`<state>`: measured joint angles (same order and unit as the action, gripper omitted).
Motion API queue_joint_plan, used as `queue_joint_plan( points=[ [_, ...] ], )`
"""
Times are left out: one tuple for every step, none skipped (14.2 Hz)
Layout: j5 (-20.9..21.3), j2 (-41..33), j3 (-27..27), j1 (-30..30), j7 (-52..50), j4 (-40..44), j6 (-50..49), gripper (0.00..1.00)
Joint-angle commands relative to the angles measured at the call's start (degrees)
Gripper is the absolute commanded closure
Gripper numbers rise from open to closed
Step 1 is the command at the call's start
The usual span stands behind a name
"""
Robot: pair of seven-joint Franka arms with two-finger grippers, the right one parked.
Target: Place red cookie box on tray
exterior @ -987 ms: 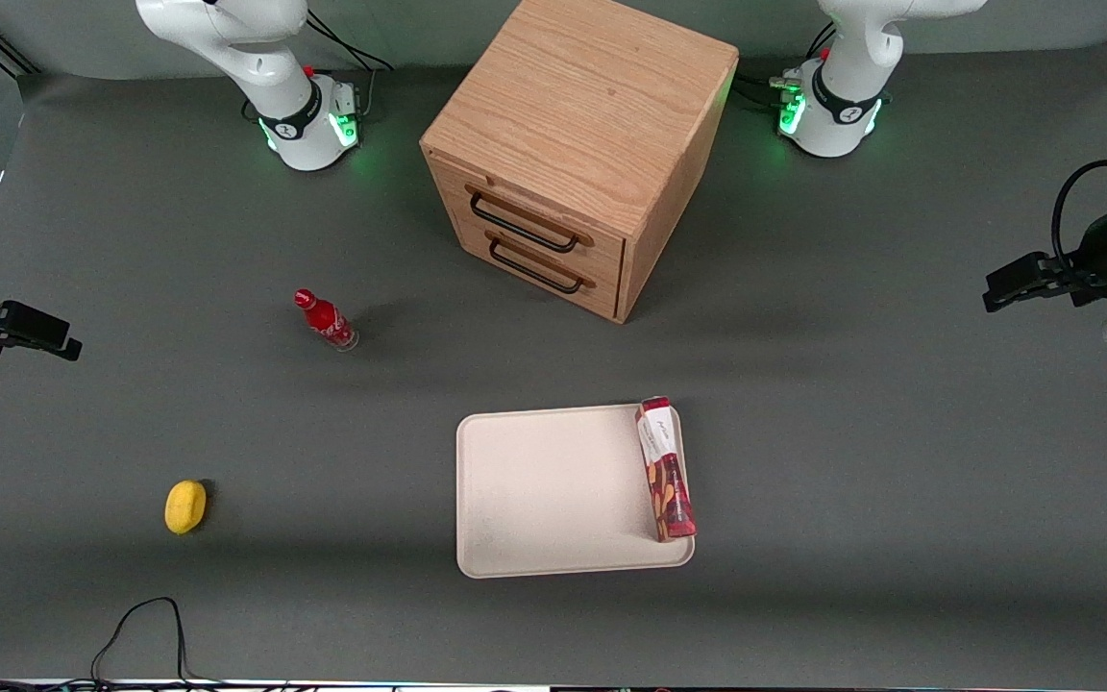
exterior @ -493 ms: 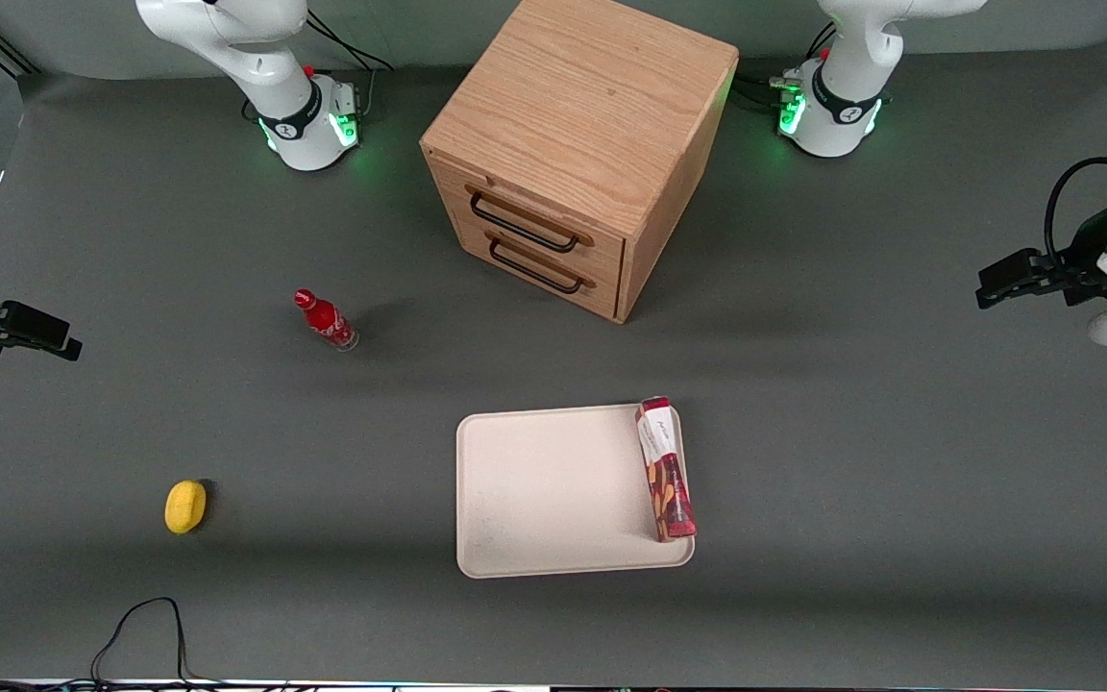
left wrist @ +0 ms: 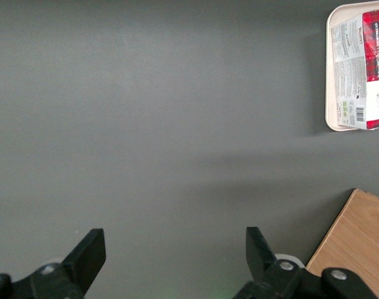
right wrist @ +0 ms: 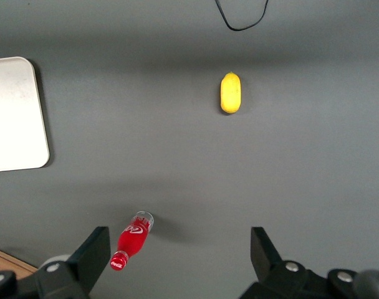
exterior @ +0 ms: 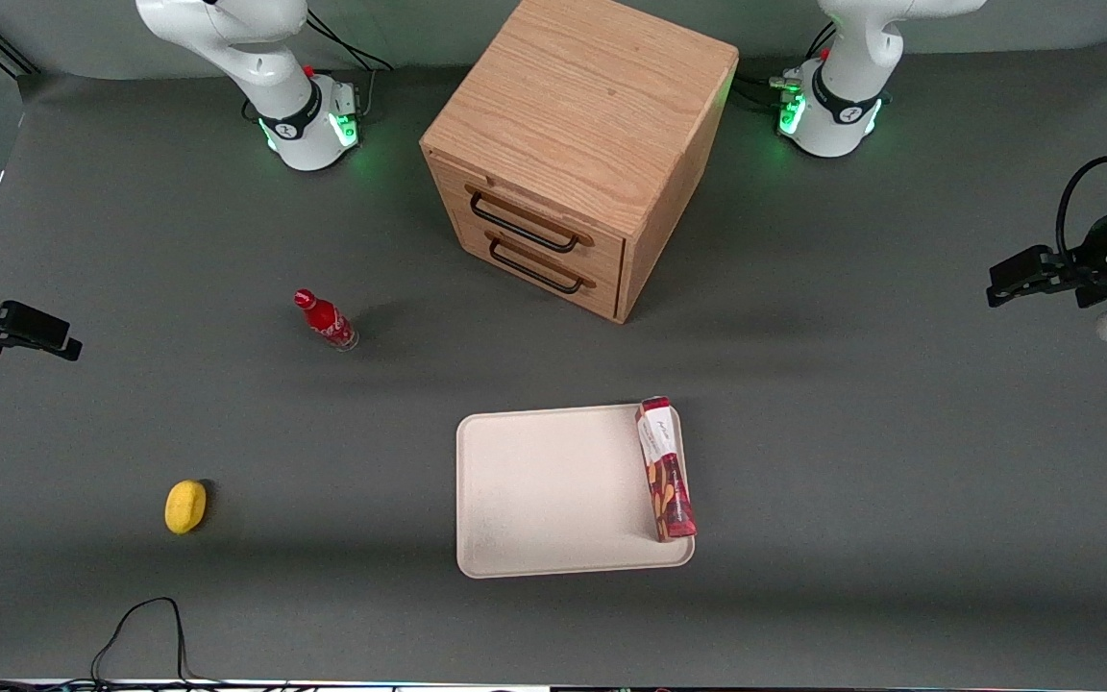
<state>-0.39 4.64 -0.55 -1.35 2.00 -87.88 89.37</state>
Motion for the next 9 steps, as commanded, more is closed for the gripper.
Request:
queue_joint_plan(
  points=[
    [1.44,0.73,-0.07,0.12,3.71,1.58,-1.4,0.0],
    [1.44,0.64,-0.07,0.12,3.19,1.58,-1.4,0.0],
    [1.18,0.64,0.02,-0.06,2.67,1.58,-1.4,0.0],
    [1.0,0.64,0.11,-0.15,1.53,1.58,-1.48,0.0],
    [0.83,0.64,0.2,-0.41,0.39,1.58,-1.48,0.0],
    [0.91,0.64,0.28,-0.67,0.2,1.58,-1.48,0.0],
    [0.91,0.64,0.28,-0.76,0.46,1.58,-1.92,0.0],
    [1.0,0.55,0.37,-0.85,0.46,1.58,-2.62,0.0],
    [1.0,0.55,0.37,-0.85,0.46,1.58,-2.63,0.0]
  ],
)
